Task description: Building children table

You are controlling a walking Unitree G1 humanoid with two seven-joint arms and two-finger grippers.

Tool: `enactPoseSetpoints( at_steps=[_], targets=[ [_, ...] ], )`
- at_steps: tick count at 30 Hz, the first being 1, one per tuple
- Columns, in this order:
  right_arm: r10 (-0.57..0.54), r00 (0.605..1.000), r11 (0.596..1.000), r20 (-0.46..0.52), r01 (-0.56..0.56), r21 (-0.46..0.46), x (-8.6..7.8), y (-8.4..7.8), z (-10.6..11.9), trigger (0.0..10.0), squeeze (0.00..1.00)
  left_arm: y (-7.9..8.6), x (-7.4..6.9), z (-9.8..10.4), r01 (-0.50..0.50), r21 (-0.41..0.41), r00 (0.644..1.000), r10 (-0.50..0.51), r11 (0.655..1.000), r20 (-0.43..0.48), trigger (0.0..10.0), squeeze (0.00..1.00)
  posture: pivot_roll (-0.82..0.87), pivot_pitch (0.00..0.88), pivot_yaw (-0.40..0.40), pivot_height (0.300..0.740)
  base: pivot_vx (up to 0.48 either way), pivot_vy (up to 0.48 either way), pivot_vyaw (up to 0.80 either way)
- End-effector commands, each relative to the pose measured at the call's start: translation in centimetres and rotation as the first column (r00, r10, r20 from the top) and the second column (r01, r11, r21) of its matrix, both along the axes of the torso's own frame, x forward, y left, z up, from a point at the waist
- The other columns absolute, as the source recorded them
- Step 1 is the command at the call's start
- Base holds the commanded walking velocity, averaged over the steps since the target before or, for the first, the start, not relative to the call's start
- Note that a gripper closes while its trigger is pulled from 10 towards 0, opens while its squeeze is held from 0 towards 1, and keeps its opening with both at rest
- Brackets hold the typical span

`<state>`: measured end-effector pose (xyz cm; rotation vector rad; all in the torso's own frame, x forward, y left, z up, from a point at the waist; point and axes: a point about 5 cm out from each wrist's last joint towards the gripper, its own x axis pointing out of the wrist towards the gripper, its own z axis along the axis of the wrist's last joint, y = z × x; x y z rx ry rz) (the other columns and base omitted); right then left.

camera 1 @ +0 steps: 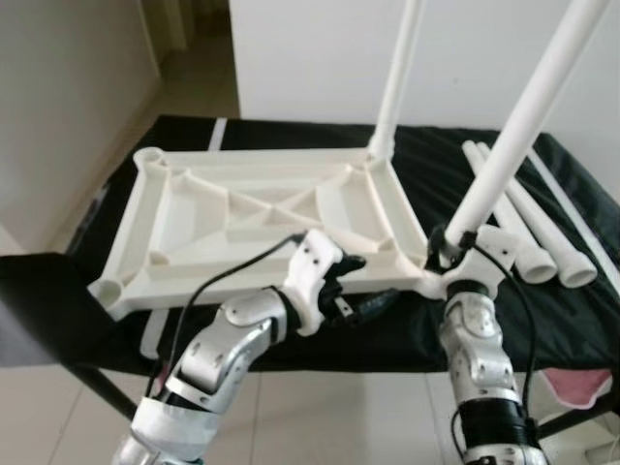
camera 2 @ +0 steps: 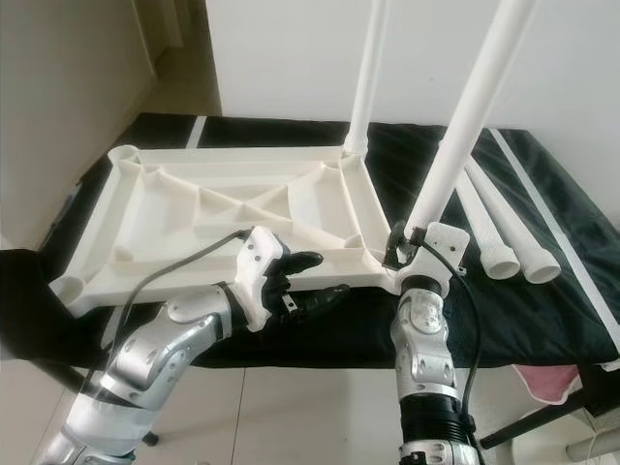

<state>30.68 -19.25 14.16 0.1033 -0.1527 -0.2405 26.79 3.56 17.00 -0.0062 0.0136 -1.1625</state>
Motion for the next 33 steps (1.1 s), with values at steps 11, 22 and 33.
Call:
enactPoseSetpoints(
  at_steps=[11, 22, 33],
  targets=[
    [0.272, 0.962, 0.957, -0.033, -0.274, -0.092, -0.5, -0.2, -0.9, 10.0, 0.00, -0.3, 0.1, 0.4, 0.011, 0.016, 0.999, -0.012, 1.000, 0.031, 10.0, 0.00, -0.04, 0.000, -0.030, 0.740, 0.000, 0.000, 0.00],
    [0.438, 0.894, 0.878, -0.097, -0.449, -0.168, 0.2, -0.9, -0.6, 10.0, 0.00, -1.0, 0.1, -0.4, -0.008, 0.073, 0.997, 0.002, 0.997, 0.073, 10.0, 0.00, -0.05, 0.000, -0.018, 0.740, 0.000, 0.000, 0.00],
    [0.590, 0.788, 0.750, -0.179, -0.616, -0.241, 2.3, -2.4, 0.5, 10.0, 0.00, -1.3, -0.3, -0.7, 0.035, 0.106, 0.996, -0.044, 0.994, 0.083, 10.0, 0.00, -0.04, 0.000, -0.022, 0.740, 0.000, 0.000, 0.00]
  ],
)
